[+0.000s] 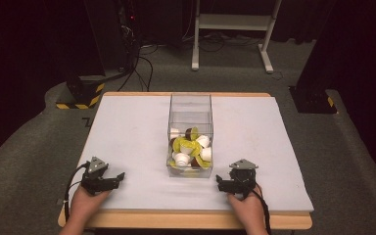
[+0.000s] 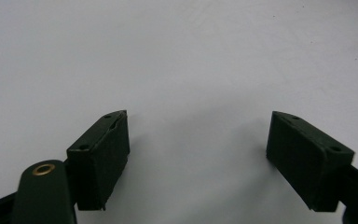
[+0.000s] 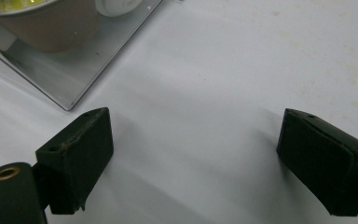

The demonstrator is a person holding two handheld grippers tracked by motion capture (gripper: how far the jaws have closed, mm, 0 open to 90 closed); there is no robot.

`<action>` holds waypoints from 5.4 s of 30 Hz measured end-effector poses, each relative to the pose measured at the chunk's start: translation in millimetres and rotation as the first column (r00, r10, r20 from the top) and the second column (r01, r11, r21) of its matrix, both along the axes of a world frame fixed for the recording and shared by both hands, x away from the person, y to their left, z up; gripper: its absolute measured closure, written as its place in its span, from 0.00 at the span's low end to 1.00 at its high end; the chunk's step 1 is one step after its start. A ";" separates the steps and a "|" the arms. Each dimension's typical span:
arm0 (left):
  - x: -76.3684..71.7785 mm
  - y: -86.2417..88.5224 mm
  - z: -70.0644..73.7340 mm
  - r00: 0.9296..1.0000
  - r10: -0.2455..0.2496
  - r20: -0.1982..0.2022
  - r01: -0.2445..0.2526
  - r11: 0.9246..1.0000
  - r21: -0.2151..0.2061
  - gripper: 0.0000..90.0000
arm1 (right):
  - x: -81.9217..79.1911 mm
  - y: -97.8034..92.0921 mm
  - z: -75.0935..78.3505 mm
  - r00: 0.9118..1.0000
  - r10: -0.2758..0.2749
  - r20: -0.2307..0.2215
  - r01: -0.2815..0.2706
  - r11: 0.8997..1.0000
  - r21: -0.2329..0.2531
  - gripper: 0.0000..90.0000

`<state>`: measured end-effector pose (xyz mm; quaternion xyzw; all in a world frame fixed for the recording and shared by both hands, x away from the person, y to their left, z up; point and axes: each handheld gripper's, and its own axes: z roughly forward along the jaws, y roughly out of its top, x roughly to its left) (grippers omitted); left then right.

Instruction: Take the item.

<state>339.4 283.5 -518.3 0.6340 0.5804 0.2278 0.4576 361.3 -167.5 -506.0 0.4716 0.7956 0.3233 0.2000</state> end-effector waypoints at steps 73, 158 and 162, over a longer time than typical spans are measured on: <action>4.3 -30.5 25.6 0.989 -0.098 0.110 0.106 0.992 -0.069 0.24 | 0.3 -0.6 -0.8 1.000 0.007 0.000 -0.007 1.000 0.005 0.11; 15.2 -102.1 91.7 0.950 -0.220 0.223 0.261 0.950 -0.174 0.29 | 0.4 -0.2 -0.2 1.000 0.004 0.002 -0.004 1.000 -0.005 0.10; 15.0 -107.7 94.3 0.948 -0.228 0.223 0.269 0.948 -0.172 0.29 | 0.5 -0.3 -0.1 1.000 0.005 0.000 -0.005 1.000 -0.004 0.10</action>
